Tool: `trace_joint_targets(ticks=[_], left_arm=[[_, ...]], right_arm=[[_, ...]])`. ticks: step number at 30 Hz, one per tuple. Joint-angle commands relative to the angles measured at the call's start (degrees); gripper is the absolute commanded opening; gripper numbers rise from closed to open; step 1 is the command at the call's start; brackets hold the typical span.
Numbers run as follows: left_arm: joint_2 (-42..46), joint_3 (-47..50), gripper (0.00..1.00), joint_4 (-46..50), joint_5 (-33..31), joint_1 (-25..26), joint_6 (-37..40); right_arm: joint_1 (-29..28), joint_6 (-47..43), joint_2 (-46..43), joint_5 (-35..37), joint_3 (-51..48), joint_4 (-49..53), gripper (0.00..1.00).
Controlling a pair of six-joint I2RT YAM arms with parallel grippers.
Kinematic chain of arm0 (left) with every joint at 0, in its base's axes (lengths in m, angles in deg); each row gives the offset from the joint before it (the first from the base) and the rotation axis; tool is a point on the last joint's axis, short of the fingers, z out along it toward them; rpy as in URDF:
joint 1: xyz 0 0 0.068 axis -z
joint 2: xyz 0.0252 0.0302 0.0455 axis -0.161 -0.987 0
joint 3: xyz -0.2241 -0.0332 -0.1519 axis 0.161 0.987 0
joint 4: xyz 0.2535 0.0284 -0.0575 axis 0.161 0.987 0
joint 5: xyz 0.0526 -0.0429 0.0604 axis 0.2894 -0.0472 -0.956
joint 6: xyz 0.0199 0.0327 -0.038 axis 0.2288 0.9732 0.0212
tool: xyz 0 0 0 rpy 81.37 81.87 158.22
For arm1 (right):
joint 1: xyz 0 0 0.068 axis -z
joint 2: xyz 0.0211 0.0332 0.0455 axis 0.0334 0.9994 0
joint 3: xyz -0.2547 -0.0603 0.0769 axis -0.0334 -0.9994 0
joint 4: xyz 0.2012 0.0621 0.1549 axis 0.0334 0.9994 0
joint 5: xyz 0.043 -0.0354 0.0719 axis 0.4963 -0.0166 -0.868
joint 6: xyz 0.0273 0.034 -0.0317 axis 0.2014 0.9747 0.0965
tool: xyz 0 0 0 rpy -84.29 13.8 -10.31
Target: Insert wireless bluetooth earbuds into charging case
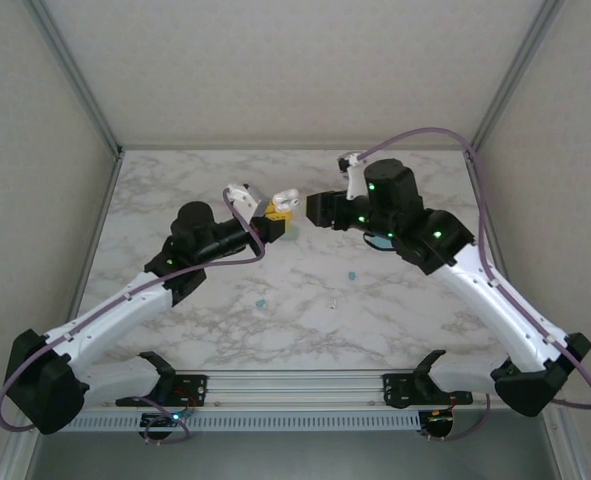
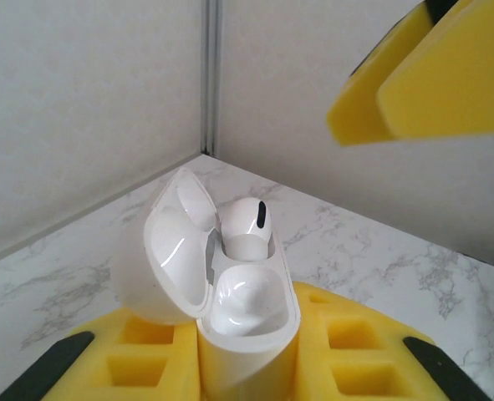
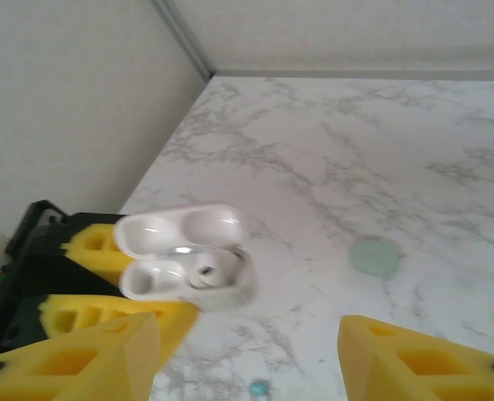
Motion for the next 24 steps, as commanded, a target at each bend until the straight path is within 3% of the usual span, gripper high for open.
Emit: trace_joint_targets(ticks=[1, 6, 12, 18, 24], left_arm=[[3.36, 1.88, 0.13, 0.34, -3.52, 0.01, 1.46], [7.02, 4.07, 0.13, 1.42, -6.31, -0.51, 2.02], [9.97, 4.84, 0.13, 3.45, -7.54, -0.82, 2.78], [11.31, 4.84, 0.13, 4.51, -7.71, -0.9, 3.08], [11.98, 4.95, 0.13, 5.21, -8.06, -0.91, 3.49]], right_arm=[[5.09, -1.35, -1.07, 4.33, -0.43, 12.12, 0.57], [11.57, -0.18, 1.27, -0.14, -9.47, 19.12, 0.56], [10.15, 5.89, 10.51, -14.28, -22.03, 14.28, 0.53], [4.49, 9.13, 18.56, -13.09, -26.17, 10.53, 0.55], [3.03, 10.75, 22.2, -14.58, -27.48, 7.89, 0.56]])
